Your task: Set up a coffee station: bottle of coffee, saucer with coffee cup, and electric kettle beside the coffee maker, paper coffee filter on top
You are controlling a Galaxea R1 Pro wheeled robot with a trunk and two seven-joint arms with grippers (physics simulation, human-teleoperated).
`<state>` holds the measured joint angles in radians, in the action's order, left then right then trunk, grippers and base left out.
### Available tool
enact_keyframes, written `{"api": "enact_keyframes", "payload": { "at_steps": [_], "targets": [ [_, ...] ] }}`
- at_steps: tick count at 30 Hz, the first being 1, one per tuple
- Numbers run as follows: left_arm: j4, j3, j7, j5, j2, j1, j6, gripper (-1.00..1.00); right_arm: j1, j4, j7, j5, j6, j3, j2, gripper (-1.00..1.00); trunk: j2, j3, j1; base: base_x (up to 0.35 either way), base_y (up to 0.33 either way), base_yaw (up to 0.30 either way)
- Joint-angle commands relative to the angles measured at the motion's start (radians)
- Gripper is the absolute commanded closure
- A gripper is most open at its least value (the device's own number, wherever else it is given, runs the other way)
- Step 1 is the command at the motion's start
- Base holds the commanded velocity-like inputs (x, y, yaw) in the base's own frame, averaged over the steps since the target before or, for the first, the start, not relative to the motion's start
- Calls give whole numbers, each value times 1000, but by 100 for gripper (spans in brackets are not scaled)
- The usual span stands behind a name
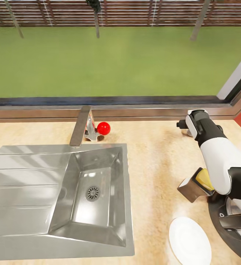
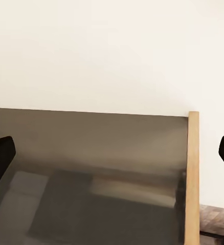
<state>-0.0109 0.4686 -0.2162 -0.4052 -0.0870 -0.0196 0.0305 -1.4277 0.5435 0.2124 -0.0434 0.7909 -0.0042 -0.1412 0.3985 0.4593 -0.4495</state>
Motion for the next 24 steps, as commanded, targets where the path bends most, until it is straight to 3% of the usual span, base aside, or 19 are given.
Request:
{"api": "enact_keyframes", "payload": {
  "at_steps": [1,24],
  "targets": [
    [2,9,-3,-7,0,0,3,-100,0,1,-1,-4,5,0,0,-100,1,1,-1,0,0,0],
    [2,9,-2,-7,1,0,3,-100,1,0,-2,-2,5,0,2,-100,1,6,-1,0,0,5]
  ]
}}
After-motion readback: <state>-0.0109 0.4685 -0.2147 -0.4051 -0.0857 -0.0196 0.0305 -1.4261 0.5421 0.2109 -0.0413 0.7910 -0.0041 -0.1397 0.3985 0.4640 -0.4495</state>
